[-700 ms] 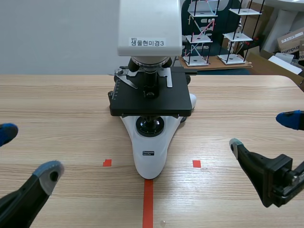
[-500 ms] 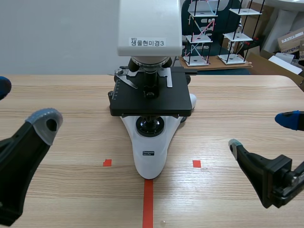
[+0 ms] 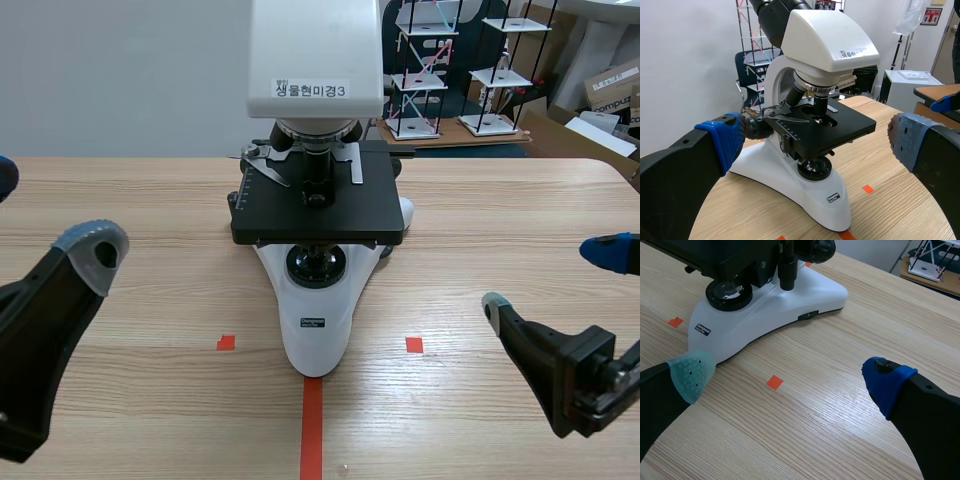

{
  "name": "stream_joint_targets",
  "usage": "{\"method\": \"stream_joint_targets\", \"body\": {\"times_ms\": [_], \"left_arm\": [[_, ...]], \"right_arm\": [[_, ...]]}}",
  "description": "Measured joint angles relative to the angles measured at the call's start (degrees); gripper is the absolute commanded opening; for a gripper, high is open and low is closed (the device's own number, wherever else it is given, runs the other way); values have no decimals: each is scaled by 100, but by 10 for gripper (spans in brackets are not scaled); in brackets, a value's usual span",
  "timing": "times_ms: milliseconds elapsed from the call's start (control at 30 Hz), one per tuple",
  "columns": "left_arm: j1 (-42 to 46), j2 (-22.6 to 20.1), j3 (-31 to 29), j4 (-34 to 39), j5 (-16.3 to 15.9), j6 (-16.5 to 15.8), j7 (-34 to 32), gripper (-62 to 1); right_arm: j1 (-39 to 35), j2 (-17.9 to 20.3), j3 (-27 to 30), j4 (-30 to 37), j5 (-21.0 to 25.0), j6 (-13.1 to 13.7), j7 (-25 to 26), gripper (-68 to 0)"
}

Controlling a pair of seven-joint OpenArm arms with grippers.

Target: Point at the stage knob

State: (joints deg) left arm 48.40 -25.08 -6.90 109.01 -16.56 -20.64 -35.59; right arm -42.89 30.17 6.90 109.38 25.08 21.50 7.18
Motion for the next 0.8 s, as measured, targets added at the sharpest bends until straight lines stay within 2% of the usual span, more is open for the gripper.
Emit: {"method": "stream_joint_targets", "body": {"times_ms": [233, 300, 433, 533, 667, 800], "left_arm": [[0, 0, 0, 0, 0, 0, 0, -12], [0, 0, 0, 0, 0, 0, 0, -12], [0, 0, 0, 0, 0, 0, 0, -12], [0, 0, 0, 0, 0, 0, 0, -12], [0, 0, 0, -2, 0, 0, 0, -12], [0, 0, 0, -2, 0, 0, 0, -12]], "right_arm": [[0, 0, 0, 0, 0, 0, 0, -23], [0, 0, 0, 0, 0, 0, 0, -48], [0, 0, 0, 0, -2, 0, 4, -212], [0, 0, 0, -81, 2, 0, 234, -334], [157, 0, -44, -581, 0, 57, 704, -418], [693, 0, -389, -1344, 0, 57, 1143, -511]]}}
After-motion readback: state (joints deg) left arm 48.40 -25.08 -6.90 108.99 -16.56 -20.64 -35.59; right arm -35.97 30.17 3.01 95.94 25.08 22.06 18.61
